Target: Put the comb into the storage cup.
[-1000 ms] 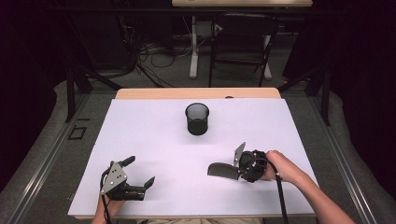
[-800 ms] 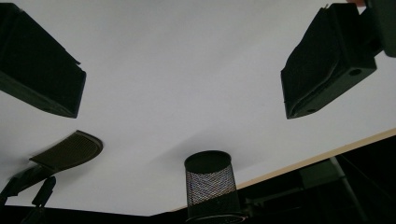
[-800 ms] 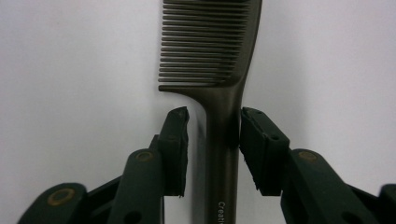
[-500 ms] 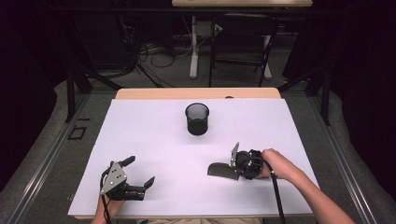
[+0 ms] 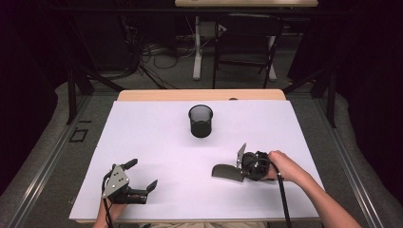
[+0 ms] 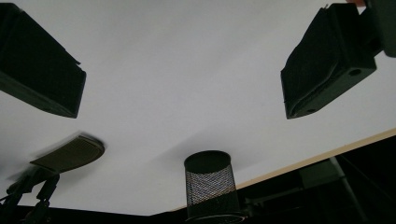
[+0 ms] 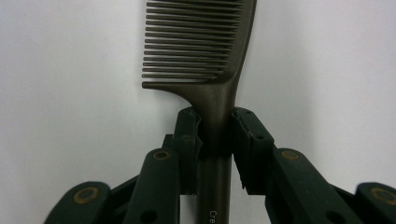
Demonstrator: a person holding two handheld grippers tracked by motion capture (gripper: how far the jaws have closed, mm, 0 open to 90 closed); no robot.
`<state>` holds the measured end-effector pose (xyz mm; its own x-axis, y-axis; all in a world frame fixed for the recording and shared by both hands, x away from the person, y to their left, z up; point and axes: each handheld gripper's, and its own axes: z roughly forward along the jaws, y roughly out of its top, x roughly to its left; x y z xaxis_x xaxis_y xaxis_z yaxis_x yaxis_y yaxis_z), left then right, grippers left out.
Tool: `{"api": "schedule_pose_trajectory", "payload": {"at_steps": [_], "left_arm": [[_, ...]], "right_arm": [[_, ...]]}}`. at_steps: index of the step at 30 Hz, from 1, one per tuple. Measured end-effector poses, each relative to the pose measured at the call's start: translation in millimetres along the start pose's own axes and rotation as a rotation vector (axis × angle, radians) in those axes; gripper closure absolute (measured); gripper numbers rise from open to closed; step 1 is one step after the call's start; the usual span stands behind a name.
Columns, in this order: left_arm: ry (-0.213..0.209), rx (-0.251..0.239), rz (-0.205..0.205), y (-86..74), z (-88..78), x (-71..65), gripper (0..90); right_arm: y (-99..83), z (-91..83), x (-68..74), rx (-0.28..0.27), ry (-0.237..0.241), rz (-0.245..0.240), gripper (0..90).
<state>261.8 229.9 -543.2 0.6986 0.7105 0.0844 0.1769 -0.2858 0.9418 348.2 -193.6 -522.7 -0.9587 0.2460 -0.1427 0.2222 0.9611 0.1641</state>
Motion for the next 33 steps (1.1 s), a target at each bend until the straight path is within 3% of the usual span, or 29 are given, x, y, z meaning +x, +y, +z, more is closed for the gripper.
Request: {"api": "schedule_pose_trajectory", "payload": {"at_steps": [11,22,33], "left_arm": [[0.001,0.0,-0.002,0.0,0.2,-0.2,0.2],[0.001,0.001,-0.002,-0.1,0.4,-0.2,0.2],[0.003,0.0,-0.007,-0.4,0.2,-0.1,0.2]], "right_arm": [[-4.8,-12.1,-1.5,-0.096,-0.007,0.037,72.4],[-14.8,-25.1,-3.5,-0.194,-0.018,0.123,72.4],[-20.3,-32.7,-2.5,-0.281,-0.026,0.177,72.4]]}}
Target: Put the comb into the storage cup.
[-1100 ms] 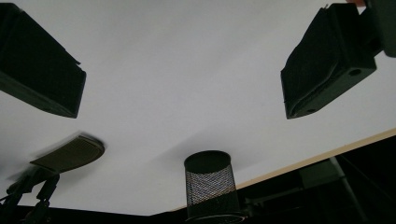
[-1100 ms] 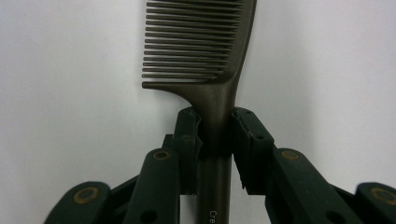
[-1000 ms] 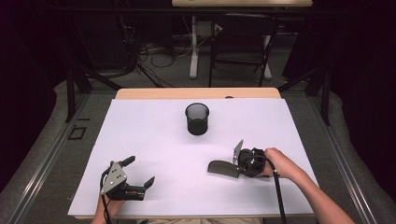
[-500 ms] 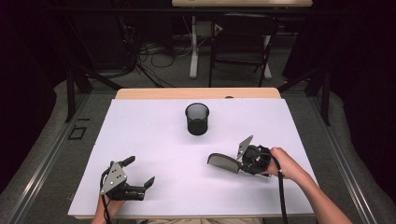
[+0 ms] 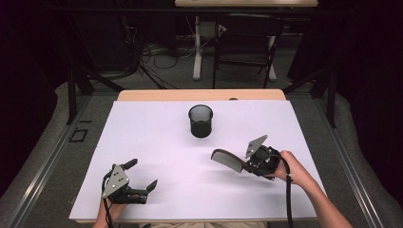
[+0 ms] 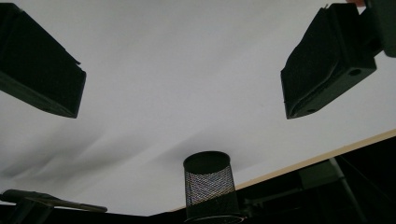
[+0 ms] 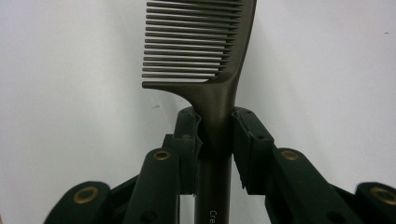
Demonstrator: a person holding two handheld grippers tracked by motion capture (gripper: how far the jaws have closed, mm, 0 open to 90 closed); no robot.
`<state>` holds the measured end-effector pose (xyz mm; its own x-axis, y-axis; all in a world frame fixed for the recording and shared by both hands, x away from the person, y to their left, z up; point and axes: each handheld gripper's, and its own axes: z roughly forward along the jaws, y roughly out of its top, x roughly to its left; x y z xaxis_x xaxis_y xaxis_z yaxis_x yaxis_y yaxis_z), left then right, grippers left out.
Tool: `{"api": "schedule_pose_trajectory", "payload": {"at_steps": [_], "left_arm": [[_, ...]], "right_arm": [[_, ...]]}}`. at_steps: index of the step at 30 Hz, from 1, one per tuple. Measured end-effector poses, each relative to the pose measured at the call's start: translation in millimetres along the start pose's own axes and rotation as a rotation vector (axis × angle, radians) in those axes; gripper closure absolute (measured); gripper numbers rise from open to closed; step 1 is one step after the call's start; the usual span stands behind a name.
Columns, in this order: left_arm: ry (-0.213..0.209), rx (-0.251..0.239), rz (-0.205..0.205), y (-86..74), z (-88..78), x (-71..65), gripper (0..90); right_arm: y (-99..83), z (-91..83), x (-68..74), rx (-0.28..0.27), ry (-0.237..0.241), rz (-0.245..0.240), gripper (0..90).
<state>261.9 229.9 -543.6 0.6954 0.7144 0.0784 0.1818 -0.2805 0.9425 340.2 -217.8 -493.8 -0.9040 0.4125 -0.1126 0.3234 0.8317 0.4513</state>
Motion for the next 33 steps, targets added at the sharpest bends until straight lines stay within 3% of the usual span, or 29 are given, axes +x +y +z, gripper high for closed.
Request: {"api": "schedule_pose_trajectory", "payload": {"at_steps": [17,28,33], "left_arm": [[-0.005,0.002,0.001,-0.2,0.5,-0.3,0.2],[-0.011,0.005,0.002,-0.3,1.4,-0.2,0.2],[-0.013,0.005,0.001,-0.3,1.4,-0.1,0.2]], "right_arm": [[-6.5,-5.7,1.3,-0.127,-0.007,0.065,72.4],[-10.7,-7.1,5.1,-0.227,-0.041,0.11,72.5],[-12.2,-5.6,6.4,-0.247,-0.053,0.126,72.5]]}}
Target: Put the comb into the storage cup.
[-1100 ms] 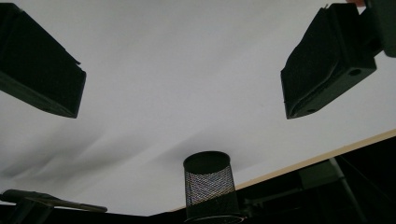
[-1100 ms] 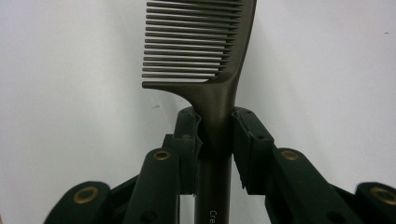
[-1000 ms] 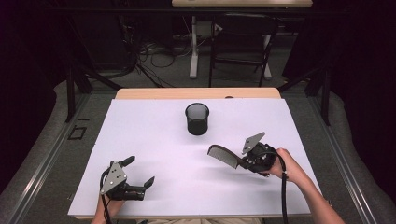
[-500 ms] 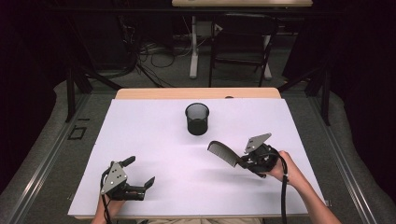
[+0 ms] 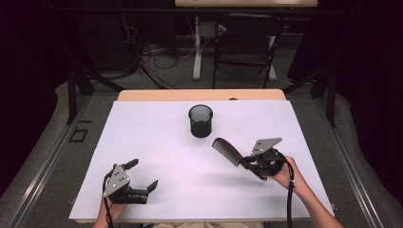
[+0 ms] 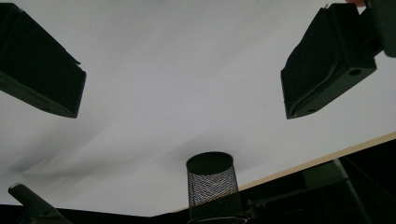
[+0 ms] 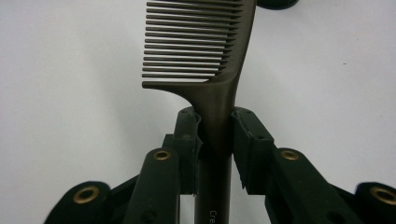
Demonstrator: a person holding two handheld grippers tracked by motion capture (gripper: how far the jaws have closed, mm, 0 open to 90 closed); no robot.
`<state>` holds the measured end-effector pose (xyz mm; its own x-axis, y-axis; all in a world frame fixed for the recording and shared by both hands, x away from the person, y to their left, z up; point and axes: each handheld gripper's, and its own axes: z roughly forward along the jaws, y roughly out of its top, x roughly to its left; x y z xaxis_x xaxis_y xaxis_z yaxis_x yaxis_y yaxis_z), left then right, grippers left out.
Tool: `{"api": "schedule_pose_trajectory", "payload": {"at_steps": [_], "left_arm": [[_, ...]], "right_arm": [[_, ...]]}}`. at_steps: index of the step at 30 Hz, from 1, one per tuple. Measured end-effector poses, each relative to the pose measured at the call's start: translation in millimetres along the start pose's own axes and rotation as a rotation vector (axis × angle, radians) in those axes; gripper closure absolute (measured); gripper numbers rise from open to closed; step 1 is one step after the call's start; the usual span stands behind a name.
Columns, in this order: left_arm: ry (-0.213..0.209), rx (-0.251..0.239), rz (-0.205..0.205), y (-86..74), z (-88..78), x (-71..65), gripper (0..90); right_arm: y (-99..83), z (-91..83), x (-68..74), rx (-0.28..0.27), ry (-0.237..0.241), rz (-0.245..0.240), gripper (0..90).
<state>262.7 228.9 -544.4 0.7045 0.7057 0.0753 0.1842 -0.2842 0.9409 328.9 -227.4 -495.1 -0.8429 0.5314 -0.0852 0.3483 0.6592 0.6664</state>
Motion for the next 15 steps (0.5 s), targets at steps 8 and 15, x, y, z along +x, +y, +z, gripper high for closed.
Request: {"api": "schedule_pose_trajectory", "payload": {"at_steps": [8,15], "left_arm": [[0.0,0.0,-0.001,0.0,-0.1,0.0,0.2],[-0.008,0.007,0.017,0.7,1.9,-2.9,0.2]], "right_arm": [[-2.9,2.7,2.1,-0.038,-0.009,0.019,72.5],[-3.4,2.7,3.2,-0.095,-0.029,0.038,72.6]]}}
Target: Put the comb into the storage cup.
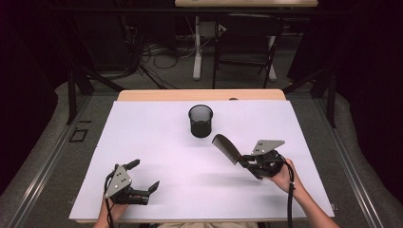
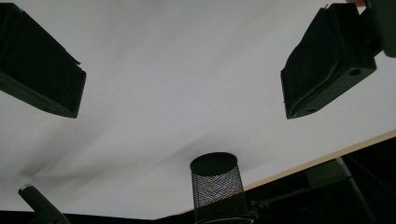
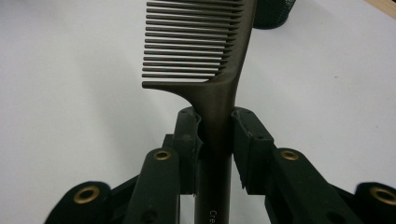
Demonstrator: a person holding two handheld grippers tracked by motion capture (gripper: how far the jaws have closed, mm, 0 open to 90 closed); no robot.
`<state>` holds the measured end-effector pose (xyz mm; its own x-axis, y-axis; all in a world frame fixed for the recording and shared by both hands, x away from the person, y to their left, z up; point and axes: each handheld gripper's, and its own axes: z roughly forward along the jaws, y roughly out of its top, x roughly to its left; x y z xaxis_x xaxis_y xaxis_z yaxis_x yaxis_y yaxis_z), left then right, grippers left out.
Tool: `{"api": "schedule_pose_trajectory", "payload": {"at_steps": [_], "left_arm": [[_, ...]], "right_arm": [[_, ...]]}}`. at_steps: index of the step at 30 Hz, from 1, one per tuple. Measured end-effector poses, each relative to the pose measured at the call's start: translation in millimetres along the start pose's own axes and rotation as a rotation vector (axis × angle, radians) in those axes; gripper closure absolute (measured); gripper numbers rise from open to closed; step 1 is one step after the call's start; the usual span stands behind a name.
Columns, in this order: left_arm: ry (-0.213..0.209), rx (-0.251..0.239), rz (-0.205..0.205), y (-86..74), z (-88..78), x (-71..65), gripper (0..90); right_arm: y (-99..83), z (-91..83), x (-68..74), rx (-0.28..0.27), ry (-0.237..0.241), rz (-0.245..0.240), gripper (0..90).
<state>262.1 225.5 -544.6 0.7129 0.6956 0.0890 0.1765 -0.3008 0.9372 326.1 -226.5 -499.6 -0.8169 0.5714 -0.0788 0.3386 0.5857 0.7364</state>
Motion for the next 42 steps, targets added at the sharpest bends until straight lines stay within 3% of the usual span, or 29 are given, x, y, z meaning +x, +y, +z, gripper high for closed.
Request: {"api": "schedule_pose_trajectory", "payload": {"at_steps": [16,42], "left_arm": [[-0.006,-0.01,-0.025,-1.7,-0.8,3.5,0.2],[0.003,-0.002,-0.011,-0.8,-1.0,2.1,0.2]], "right_arm": [[5.4,1.3,0.4,-0.101,-0.026,0.032,72.6],[6.6,3.5,0.9,-0.231,-0.082,0.044,72.6]]}}
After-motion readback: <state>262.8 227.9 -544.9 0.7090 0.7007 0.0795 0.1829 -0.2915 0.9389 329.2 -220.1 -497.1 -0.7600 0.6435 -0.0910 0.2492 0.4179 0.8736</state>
